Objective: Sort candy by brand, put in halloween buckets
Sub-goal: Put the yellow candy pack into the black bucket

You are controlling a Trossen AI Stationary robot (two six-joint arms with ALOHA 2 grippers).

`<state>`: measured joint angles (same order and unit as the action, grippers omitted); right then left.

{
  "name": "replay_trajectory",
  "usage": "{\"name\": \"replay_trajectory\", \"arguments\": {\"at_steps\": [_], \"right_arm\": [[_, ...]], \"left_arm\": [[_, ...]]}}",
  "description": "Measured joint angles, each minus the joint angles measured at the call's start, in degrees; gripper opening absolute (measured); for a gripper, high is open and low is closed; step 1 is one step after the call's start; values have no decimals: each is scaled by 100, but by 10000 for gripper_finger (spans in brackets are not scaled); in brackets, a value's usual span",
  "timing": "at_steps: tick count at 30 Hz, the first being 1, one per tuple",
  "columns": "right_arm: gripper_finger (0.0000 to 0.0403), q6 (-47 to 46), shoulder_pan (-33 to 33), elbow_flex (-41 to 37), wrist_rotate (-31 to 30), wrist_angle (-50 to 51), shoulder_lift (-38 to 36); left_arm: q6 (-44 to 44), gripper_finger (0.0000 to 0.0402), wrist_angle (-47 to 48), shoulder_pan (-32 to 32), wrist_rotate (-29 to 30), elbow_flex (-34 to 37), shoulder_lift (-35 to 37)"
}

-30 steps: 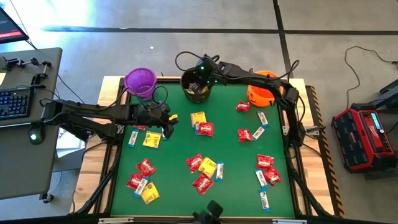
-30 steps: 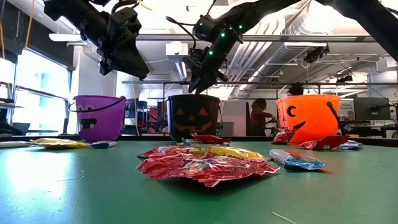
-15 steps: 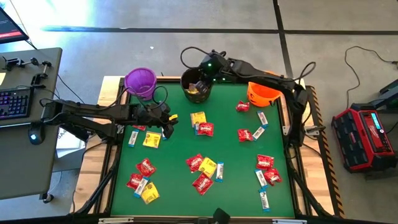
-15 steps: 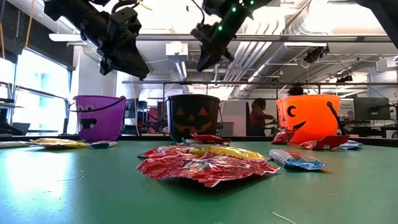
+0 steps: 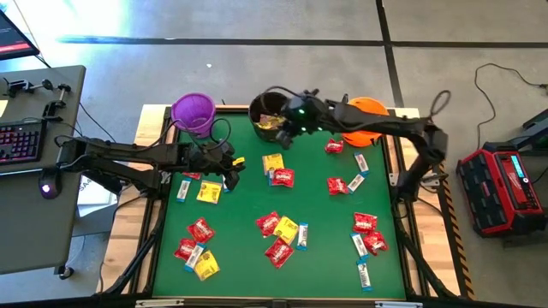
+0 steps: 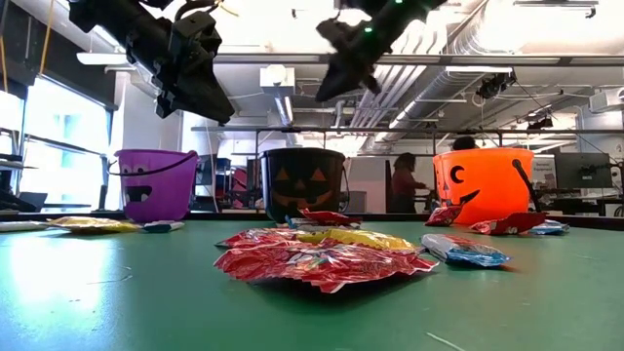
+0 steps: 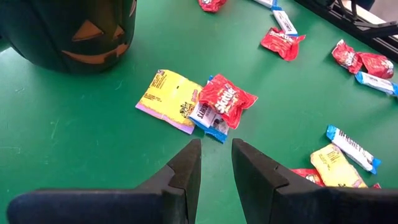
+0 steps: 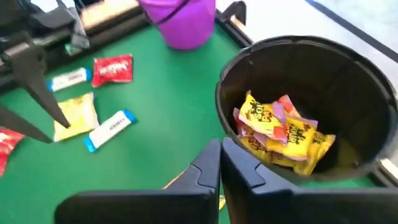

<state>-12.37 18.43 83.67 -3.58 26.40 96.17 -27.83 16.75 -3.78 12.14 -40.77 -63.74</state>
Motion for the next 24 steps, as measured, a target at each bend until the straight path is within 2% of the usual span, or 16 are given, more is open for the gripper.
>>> {"name": "replay_trajectory", "arguments": {"at_steps": [7, 12, 18, 24], "right_arm": [[0, -517, -333, -1528, -306, -520, -1310], [0, -570, -647, -2294, -339, -734, -1937], [0, -573, -982, -2801, -340, -782, -2293], [0, -521, -1163, -2838, -337, -734, -2289]], "left_arm": [[-42, 80, 13, 1, -177, 0, 1], [-42, 80, 66, 1, -328, 0, 1], [-4, 80, 464, 10, -759, 0, -1], [20, 80, 878, 153, -1139, 0, 1]]}}
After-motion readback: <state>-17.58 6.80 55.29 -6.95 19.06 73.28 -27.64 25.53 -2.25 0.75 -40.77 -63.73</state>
